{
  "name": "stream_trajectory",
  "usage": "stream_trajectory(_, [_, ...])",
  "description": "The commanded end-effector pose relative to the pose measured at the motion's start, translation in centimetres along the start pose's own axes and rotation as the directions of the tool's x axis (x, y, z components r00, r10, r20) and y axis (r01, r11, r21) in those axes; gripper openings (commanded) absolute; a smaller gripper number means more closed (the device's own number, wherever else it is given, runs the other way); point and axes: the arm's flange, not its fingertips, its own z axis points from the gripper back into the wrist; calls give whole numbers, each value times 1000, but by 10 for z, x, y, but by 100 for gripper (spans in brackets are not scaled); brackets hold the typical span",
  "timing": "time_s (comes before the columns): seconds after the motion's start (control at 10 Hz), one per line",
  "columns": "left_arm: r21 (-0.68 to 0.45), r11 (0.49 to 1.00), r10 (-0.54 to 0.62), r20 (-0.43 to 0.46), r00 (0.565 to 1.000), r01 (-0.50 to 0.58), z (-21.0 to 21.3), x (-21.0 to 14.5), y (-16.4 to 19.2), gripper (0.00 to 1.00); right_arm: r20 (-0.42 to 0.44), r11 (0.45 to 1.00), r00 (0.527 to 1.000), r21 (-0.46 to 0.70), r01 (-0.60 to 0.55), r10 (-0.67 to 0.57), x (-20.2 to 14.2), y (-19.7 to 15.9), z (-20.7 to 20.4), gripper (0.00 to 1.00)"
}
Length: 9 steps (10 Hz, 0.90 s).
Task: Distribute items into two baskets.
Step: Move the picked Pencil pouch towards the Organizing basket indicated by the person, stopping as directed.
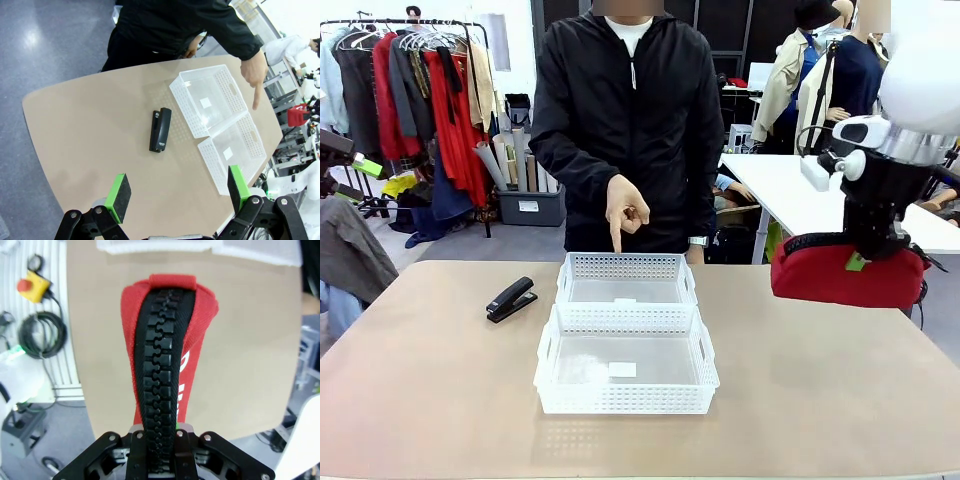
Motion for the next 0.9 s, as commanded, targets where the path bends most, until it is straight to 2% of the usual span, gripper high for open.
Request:
stream_trajectory(0.0, [-6, 1000, 2, 9, 1000, -2, 1, 0, 0, 100, -50, 994, 995, -51, -92, 89, 6, 8, -8, 0])
stream_trajectory(0.3, [-6, 1000, 2, 9, 1000, -2, 1, 0, 0, 100, -67, 983, 984, -70, -173, 168, 13, 14, -25, 0])
stream_trajectory(0.8, [-6, 1000, 2, 9, 1000, -2, 1, 0, 0, 100, -55, 971, 972, -61, -230, 226, 29, 17, -14, 0])
